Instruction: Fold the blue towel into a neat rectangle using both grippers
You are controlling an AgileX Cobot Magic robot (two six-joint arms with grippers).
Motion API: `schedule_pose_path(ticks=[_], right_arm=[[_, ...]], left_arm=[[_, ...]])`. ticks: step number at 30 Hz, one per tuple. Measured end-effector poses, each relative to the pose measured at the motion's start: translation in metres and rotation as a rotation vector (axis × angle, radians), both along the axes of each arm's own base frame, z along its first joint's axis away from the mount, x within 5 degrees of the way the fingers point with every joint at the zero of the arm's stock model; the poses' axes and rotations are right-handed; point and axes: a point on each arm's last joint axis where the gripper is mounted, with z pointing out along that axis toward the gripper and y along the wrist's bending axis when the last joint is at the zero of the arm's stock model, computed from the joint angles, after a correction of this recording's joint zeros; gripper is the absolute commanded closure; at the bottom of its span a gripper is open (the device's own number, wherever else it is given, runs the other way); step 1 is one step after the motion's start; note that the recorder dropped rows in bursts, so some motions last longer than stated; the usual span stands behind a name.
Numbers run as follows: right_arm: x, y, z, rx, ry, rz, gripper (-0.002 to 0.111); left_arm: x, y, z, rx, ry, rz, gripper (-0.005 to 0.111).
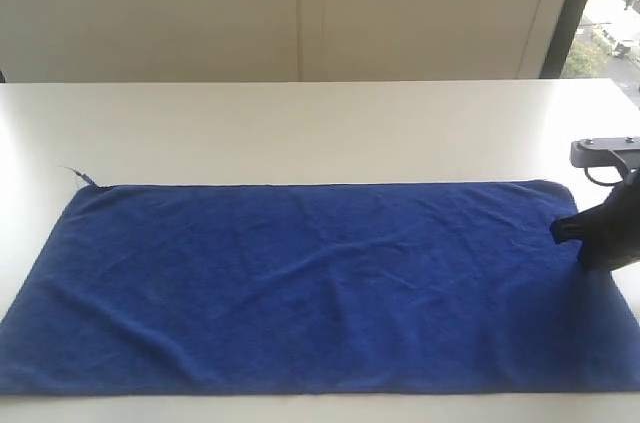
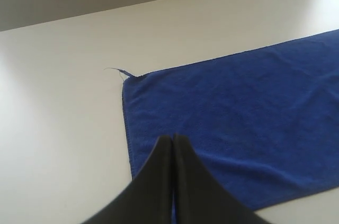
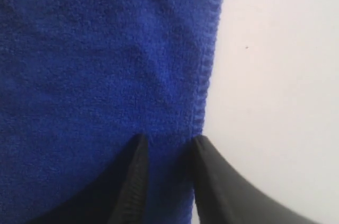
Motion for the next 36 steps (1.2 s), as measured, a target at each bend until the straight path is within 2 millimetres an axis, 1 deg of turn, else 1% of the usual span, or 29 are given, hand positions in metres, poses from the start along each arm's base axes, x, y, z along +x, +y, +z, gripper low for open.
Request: schedule_pose_path(ticks=[2,7,8,16,19,22,26,30,32,36], right_arm=[[0.0,0.0,0.0,0.0,0.0,0.0,0.087],[0.001,0.0,0.0,-0.002,-0.005,-0.005,0.107],[0.001,0.0,0.0,-0.001,-0.005,-0.006,0.108],[0.0,-0.002,-0.001,-0.011,0.002,-0.031,0.108],[-0.001,-0.007,0.001,-0.064,0.016,-0.06,0.108],[-0.005,-0.014,0.003,-0.148,0.055,-0.048,0.108],[-0.006,-0.024,0.017,-0.218,0.074,-0.057,0.108],[-0.004,-0.029,0.035,-0.232,0.047,-0.084,0.108],[-0.004,-0.027,0.043,-0.21,0.025,-0.105,0.108],[-0.001,-0.011,0.053,-0.163,-0.017,-0.084,0.108]], left_arm=[[0.0,0.0,0.0,0.0,-0.002,0.0,0.107],[0.0,0.0,0.0,-0.001,-0.004,0.001,0.107],[0.0,0.0,0.0,-0.001,-0.004,0.001,0.107],[0.0,0.0,0.0,-0.001,-0.005,0.001,0.107],[0.0,0.0,0.0,-0.001,-0.005,0.001,0.107],[0.0,0.0,0.001,-0.001,-0.006,0.001,0.107],[0.0,0.0,0.001,-0.001,-0.006,0.001,0.107],[0.0,0.0,0.001,-0.001,-0.006,0.001,0.107],[0.0,0.0,0.001,-0.001,-0.006,0.001,0.107],[0.0,-0.001,0.001,-0.011,-0.005,-0.002,0.107]])
